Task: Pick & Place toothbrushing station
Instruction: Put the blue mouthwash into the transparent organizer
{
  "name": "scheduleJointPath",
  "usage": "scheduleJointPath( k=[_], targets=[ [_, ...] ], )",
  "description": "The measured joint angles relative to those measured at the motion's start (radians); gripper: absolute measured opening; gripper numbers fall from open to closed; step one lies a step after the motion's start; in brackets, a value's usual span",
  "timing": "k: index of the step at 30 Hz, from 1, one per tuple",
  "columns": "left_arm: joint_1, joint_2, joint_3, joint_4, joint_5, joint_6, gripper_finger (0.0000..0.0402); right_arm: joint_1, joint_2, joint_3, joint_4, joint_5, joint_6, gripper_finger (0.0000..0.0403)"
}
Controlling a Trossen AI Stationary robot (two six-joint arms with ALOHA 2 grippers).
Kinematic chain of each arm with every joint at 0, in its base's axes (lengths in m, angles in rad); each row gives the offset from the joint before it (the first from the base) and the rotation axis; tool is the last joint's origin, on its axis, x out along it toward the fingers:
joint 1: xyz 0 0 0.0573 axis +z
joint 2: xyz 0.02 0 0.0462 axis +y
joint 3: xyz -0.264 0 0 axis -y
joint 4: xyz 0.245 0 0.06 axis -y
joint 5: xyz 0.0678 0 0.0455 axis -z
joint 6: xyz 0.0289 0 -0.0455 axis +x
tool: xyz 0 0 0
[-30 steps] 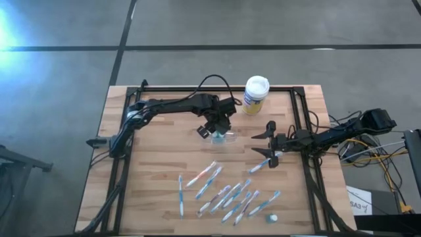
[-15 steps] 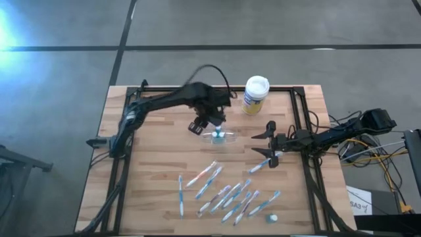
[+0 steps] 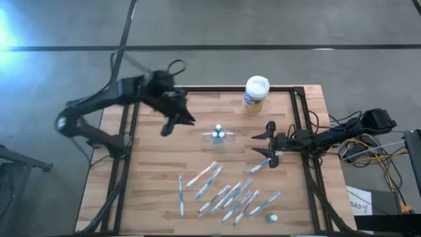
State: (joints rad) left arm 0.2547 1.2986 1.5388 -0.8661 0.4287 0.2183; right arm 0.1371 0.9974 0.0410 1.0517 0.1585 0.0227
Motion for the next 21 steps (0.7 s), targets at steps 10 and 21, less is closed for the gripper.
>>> scheduleJointPath(
  k=[10, 21],
  targets=[
    [-0.173, -0.47, -0.936, 1.091, -0.267, -0.365, 0.0008, 0.0, 0.0, 0.0, 0.001, 0.0, 0.016, 0.0215],
    [-0.177, -0.808, -1.359, 1.233, -0.445, -0.278, 0.0003, 0.0, 0.0, 0.0, 0.011, 0.002, 0.063, 0.0215]
  ],
)
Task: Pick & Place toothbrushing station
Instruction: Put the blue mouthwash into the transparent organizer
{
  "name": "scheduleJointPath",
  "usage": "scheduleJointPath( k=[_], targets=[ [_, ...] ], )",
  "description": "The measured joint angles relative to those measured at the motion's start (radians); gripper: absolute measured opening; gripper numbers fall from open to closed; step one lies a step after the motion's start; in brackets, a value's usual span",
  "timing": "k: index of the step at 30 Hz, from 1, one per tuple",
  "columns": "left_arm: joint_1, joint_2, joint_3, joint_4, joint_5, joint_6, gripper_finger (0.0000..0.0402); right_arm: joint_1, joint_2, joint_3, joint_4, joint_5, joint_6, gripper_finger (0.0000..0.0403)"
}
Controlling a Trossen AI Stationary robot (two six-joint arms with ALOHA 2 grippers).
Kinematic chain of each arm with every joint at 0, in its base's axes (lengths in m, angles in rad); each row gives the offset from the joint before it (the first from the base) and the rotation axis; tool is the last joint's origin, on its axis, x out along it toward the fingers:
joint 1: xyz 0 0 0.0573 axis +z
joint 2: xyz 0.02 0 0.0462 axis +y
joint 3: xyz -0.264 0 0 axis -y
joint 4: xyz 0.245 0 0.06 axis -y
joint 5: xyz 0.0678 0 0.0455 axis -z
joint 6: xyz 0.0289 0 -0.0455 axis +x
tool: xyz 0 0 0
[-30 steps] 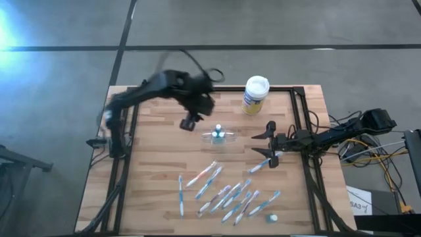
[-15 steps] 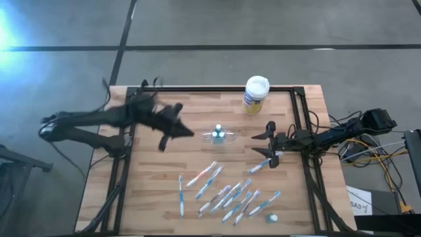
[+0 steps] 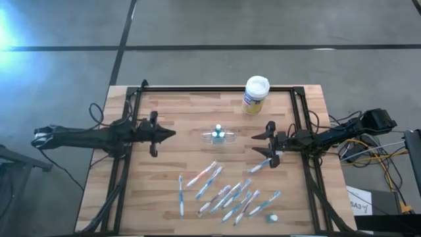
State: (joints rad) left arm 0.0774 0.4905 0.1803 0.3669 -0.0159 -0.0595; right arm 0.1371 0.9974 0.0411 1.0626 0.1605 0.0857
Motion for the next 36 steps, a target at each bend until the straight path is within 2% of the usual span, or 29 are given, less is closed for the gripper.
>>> scheduleJointPath(
  k=[6, 11, 14, 17, 20, 24, 30, 36],
  targets=[
    [0.0, -0.092, -0.165, 0.161, -0.087, 0.044, 0.0002, 0.0, 0.0, 0.023, -0.021, 0.003, 0.012, 0.0215],
    [0.002, -0.103, -0.163, 0.128, -0.123, 0.088, 0.001, -0.001, -0.001, 0.11, -0.197, -0.056, 0.027, 0.0215],
    [0.001, -0.103, -0.171, 0.134, -0.123, 0.088, 0.0018, 0.0, -0.005, 0.249, -0.463, -0.081, 0.064, 0.0215],
    [0.001, -0.102, -0.171, 0.117, -0.124, 0.087, 0.0021, 0.0, -0.005, 0.459, -0.918, -0.083, 0.124, 0.0215],
    [0.001, -0.102, -0.171, 0.103, -0.124, 0.087, 0.002, 0.01, 0.024, 0.674, -1.348, -0.082, 0.25, 0.0215],
    [0.001, -0.102, -0.171, 0.103, -0.124, 0.088, 0.0014, 0.066, 0.087, 0.918, -1.741, -0.081, 0.425, 0.0215],
    [0.002, -0.101, -0.172, 0.101, -0.124, 0.085, 0.0006, 0.255, 0.221, 1.201, -2.086, -0.081, 0.733, 0.0215],
    [0.002, -0.1, -0.172, 0.016, -0.124, 0.079, 0.0016, 0.482, 0.379, 1.384, -2.157, -0.075, 1.023, 0.0215]
  ],
)
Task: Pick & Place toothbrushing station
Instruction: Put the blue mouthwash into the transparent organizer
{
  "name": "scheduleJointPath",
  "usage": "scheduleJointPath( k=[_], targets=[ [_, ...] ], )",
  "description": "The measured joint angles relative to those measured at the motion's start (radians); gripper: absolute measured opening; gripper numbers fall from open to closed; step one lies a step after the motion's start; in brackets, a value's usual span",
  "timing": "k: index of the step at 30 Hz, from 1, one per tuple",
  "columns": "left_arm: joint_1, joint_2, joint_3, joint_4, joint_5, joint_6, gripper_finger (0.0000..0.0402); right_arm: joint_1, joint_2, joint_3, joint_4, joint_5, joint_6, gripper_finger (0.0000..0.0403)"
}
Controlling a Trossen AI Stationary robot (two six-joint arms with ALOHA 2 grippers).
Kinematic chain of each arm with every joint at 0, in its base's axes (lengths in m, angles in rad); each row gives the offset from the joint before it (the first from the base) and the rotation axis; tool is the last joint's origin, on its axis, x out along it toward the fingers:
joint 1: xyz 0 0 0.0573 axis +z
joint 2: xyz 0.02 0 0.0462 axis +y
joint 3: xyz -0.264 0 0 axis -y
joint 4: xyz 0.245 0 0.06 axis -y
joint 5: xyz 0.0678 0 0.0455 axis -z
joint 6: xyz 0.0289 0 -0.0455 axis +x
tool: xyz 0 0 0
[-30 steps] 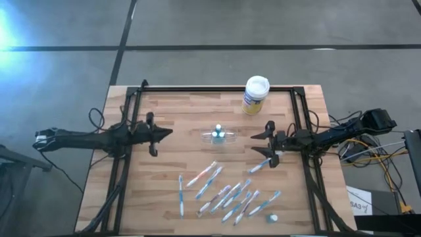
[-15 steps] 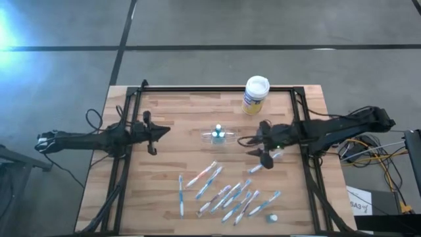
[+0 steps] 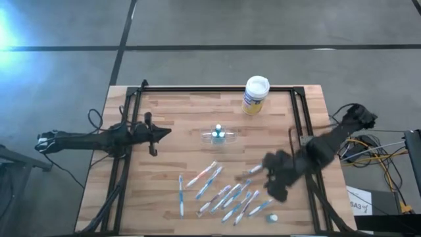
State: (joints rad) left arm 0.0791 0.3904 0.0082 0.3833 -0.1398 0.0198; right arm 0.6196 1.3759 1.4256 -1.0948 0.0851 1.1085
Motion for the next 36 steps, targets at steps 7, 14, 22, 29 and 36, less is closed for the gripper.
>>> scheduleJointPath(
  k=[7, 14, 22, 29, 36],
  targets=[
    [0.0, -0.001, 0.0, -0.036, 0.013, -0.049, 0.0019, 0.171, 0.223, 0.159, -0.006, 0.0, 0.167, 0.0215],
    [0.0, -0.003, -0.001, -0.036, 0.019, -0.046, 0.0009, 0.218, 0.445, 0.312, -0.007, -0.026, 0.062, 0.0215],
    [0.0, -0.003, 0.0, -0.036, 0.021, -0.039, 0.0014, 0.231, 0.624, 0.498, -0.209, -0.026, 0.065, 0.0215],
    [0.0, -0.003, 0.002, -0.036, 0.085, -0.001, 0.0019, 0.317, 0.701, 0.584, -0.319, 0.044, 0.074, 0.0215],
    [0.0, -0.003, 0.002, -0.036, 0.103, 0.012, 0.0007, 0.367, 0.702, 0.541, -0.343, 0.122, 0.144, 0.0215]
  ],
)
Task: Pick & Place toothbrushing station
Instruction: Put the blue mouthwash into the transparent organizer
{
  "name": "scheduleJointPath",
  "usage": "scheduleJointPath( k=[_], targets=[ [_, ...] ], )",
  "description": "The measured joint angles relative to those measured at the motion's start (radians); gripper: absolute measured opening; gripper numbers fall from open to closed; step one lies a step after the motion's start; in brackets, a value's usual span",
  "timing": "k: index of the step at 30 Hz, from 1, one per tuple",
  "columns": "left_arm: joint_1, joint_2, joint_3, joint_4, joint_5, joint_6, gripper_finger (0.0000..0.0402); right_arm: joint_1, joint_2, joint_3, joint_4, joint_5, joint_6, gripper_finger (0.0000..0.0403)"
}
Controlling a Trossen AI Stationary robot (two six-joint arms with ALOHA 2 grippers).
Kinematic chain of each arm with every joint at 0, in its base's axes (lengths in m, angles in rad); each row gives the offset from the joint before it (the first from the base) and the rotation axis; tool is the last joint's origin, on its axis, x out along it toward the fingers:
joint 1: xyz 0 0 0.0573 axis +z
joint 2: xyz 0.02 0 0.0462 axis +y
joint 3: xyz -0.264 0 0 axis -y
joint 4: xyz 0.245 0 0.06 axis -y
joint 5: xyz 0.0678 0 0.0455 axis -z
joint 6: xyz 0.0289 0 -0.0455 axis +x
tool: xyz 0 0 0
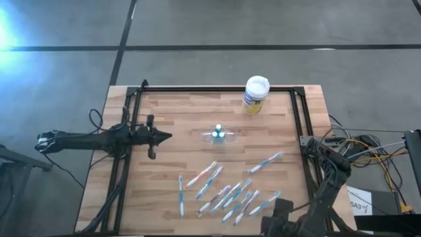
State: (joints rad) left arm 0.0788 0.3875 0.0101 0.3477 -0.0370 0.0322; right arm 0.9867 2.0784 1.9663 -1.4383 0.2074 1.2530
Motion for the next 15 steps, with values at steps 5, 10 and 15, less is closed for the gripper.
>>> scheduleJointPath(
  k=[5, 10, 15],
  targets=[
    [0.0, 0.0, 0.0, 0.0, 0.015, -0.001, 0.0008, 0.0, -0.019, -0.062, 0.005, -0.021, 0.008, 0.0215],
    [0.0, 0.0, 0.0, 0.0, 0.02, -0.003, 0.0018, 0.0, -0.048, -0.142, 0.038, -0.022, 0.011, 0.0215],
    [0.0, 0.0, 0.0, 0.0, 0.019, -0.003, 0.0017, 0.004, -0.103, -0.237, 0.155, -0.021, 0.012, 0.0215]
  ],
)
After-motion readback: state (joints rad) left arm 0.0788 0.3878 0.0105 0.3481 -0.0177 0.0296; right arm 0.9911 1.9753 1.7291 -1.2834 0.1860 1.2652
